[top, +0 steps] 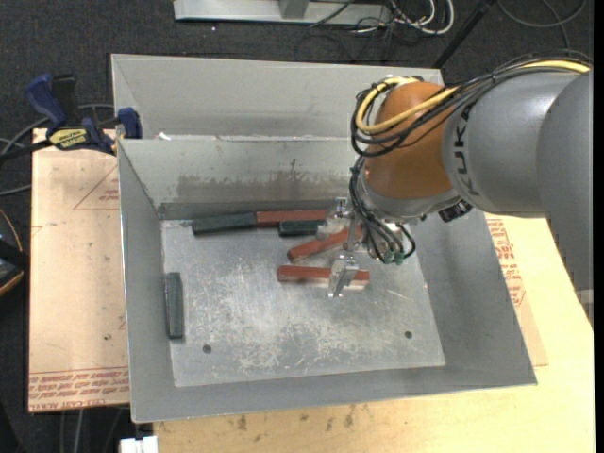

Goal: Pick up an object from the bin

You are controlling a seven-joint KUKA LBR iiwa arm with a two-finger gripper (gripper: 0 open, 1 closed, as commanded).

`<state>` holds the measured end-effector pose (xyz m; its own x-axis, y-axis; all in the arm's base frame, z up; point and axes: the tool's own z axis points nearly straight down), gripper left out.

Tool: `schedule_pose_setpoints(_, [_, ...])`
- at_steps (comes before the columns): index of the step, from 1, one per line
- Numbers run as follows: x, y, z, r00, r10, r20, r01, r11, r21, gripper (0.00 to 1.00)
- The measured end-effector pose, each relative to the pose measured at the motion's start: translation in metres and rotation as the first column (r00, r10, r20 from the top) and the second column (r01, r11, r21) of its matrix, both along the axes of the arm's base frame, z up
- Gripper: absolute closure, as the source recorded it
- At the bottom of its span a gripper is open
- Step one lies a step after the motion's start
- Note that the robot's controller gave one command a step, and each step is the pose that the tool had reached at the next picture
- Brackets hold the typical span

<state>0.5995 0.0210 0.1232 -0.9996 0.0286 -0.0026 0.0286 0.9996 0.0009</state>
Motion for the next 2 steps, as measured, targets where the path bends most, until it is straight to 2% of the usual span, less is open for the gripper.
schedule_pose_setpoints(1, [-0.0038,0.0021,-0.0396,0.989,-0.147,0.022,0.147,0.989,0.009,0.0])
schedule_pose_setpoints(2, [-0.004,-0.0004,-0.0356,0.989,-0.149,0.016,0.149,0.989,0.003,1.0])
